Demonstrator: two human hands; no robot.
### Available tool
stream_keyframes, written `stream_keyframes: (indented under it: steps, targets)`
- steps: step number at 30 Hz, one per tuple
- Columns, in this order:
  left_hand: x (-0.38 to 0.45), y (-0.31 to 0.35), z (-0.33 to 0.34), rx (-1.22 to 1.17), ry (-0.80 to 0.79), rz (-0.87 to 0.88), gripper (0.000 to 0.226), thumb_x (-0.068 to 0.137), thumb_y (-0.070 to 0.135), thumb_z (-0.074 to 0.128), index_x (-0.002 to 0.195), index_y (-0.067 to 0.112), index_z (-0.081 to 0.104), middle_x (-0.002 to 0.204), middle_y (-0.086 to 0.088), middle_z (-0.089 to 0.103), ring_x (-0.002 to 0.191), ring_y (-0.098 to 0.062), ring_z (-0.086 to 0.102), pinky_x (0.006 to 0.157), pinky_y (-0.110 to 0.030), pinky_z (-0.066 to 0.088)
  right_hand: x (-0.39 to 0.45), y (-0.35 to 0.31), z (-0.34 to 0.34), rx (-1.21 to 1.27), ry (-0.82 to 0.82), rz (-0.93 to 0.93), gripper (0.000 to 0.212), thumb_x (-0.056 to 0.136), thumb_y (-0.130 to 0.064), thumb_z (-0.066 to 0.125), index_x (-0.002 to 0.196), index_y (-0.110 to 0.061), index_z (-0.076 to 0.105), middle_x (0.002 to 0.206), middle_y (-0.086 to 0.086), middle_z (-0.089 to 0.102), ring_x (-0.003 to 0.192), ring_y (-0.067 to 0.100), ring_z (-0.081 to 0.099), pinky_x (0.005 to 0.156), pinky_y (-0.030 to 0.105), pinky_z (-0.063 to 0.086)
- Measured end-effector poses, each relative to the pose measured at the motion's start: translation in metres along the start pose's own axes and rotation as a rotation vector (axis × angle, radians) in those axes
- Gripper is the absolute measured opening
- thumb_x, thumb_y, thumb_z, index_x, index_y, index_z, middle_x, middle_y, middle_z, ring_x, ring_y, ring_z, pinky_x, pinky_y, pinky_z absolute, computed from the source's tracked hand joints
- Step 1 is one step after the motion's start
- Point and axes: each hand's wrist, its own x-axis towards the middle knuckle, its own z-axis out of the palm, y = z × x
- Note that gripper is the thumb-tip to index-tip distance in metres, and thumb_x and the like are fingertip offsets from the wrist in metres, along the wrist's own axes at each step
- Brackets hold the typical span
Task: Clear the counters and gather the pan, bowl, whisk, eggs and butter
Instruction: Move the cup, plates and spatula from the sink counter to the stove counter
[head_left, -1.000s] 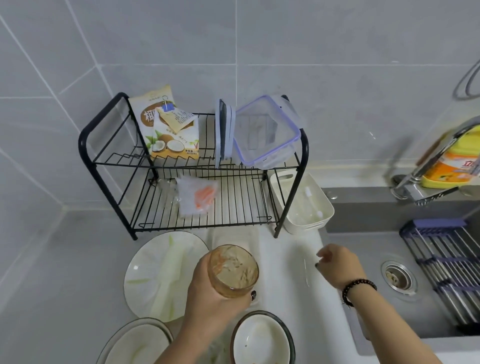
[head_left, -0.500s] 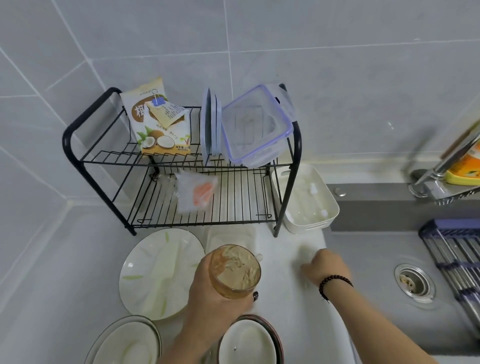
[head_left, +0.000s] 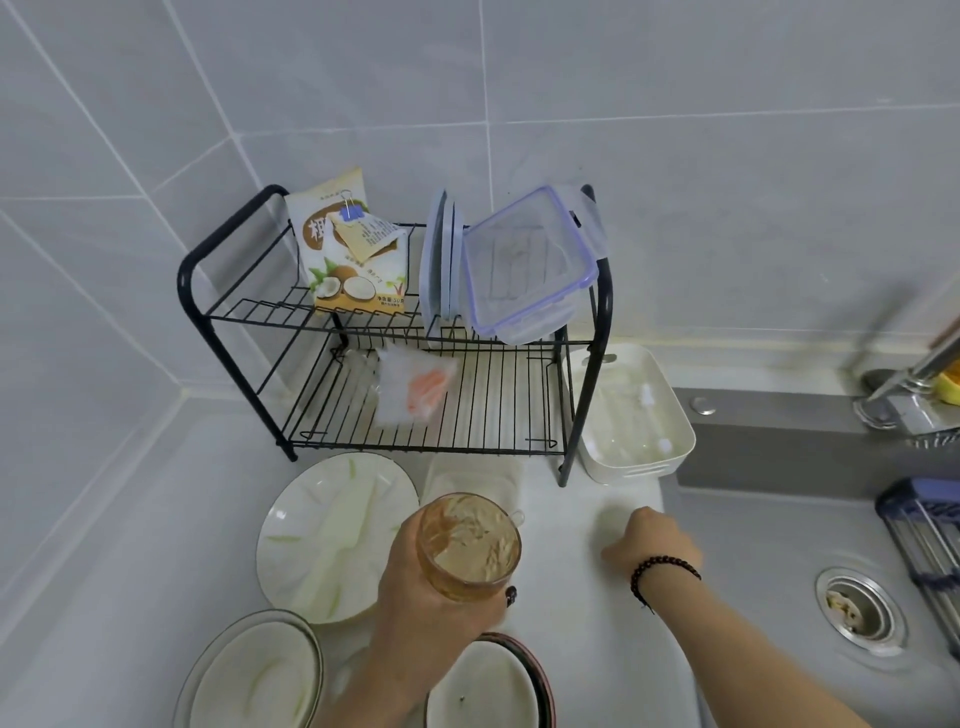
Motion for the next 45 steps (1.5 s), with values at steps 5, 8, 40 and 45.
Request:
stream_keyframes:
  steps: [5,8,40,45]
  targets:
    - [-0.008,0.001,0.0,-0.034,0.053,0.009,0.081,0.034,0.03,0.087,0.109,0.036,0.058,0.1,0.019,0.067,0.097,0.001,0.062,0.083,-0.019,0.048,0.003,0.004,0.0,-0.064,-0.007,-0.04,0.013,0.081,-0.021,0.052,0.093,-0.018,0.048,0.088,-0.002,0.05,0.079,0.02,0.053,0.065,0.025,0.044]
    - [-0.013,0.0,-0.003,-0.046,0.07,0.015,0.083,0.033,0.032,0.088,0.11,0.035,0.058,0.1,0.02,0.067,0.097,0.001,0.063,0.084,-0.021,0.05,0.003,0.009,0.004,-0.049,-0.017,-0.066,0.012,0.08,-0.022,0.052,0.091,-0.019,0.047,0.089,-0.003,0.051,0.08,0.02,0.054,0.066,0.025,0.046]
    - [-0.017,-0.006,0.004,-0.086,0.026,0.046,0.075,0.037,0.022,0.088,0.103,0.044,0.059,0.102,0.019,0.068,0.099,-0.001,0.063,0.083,-0.022,0.048,0.01,0.028,0.001,-0.202,0.078,-0.18,0.019,0.081,-0.003,0.048,0.091,-0.014,0.036,0.089,0.001,0.046,0.082,0.022,0.05,0.067,0.027,0.044]
    - [-0.015,-0.007,0.007,-0.081,-0.004,0.029,0.076,0.042,0.014,0.09,0.107,0.037,0.059,0.101,0.02,0.068,0.097,0.0,0.064,0.082,-0.021,0.049,0.013,0.027,0.001,-0.036,0.019,-0.067,0.021,0.08,-0.007,0.055,0.099,-0.012,0.046,0.086,0.0,0.045,0.08,0.02,0.051,0.065,0.025,0.044]
